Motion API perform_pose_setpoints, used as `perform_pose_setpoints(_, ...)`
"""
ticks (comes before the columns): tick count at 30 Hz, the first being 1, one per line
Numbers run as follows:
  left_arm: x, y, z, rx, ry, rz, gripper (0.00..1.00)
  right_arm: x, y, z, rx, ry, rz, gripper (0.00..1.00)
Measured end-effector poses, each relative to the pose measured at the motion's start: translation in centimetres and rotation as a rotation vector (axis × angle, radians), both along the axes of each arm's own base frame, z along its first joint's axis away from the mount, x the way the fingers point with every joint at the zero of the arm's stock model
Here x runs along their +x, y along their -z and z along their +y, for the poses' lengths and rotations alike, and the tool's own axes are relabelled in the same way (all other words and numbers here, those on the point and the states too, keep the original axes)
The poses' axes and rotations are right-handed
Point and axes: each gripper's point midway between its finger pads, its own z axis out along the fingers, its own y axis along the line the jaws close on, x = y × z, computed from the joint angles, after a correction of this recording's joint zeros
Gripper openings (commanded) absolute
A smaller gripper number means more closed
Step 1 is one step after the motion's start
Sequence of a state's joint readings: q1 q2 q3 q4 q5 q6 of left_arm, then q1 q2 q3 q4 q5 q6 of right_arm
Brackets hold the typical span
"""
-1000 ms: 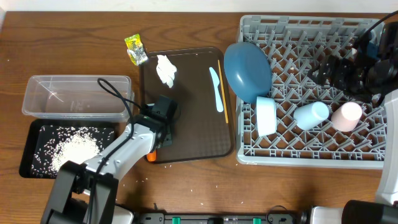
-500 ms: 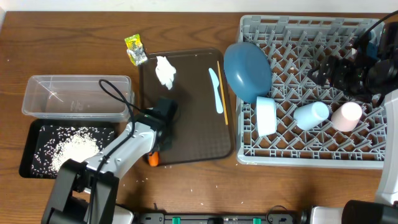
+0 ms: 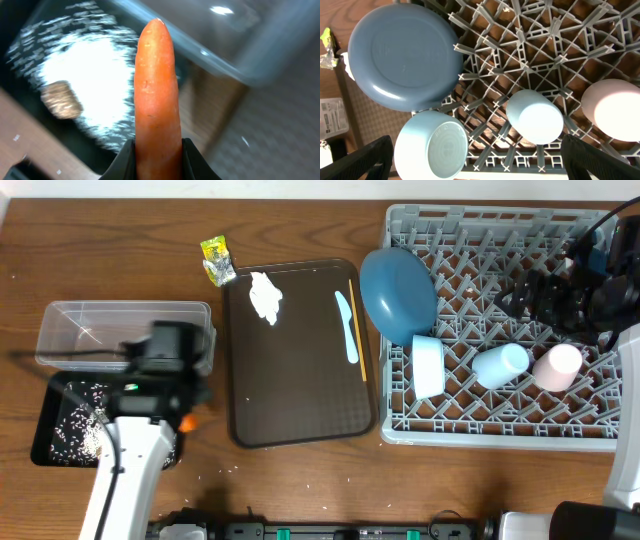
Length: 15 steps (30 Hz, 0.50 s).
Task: Sort waste into correct bins and load items into the dishwasher rack
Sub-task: 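Carry the carrot left and drop it onto the black tray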
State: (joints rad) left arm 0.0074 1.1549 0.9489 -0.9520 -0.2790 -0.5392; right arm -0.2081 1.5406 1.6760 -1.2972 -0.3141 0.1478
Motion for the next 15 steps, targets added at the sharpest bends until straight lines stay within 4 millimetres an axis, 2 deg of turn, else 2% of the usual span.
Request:
perform_pose_setpoints(4,-1.1,0.2,4.9,-0.008,-0.256,-0.03,0.06,0.0,0.0,0.0,0.0,0.0,0.0,0.99)
perform_pose_setpoints(7,-2.1,1.2,8.0,-0.018,-0.447,-0.055,0.06,0.0,0.0,0.0,-0.001,0.0,-0.001,0.99)
perform_pose_setpoints(10,-3.0,3.1,10.1,-0.031,-0.585,-0.05,0.06,0.0,0.0,0.0,0.0,0.0,0.0,0.99)
perform_pose_setpoints(13,-3.7,5.2,11.4,-0.041,-0.667,-0.016,0.06,0.0,0.0,0.0,0.0,0.0,-0.001,0.99)
perform_pose_setpoints(14,-4.0,5.8,11.7,-0.046,-0.687,-0.001,0.14,0.0,0.0,0.0,0.0,0.0,-0.001,0.99)
perform_pose_setpoints(15,-4.1,6.3,11.9,-0.049,-0.702,0.012,0.39,0.0,0.0,0.0,0.0,0.0,0.0,0.99)
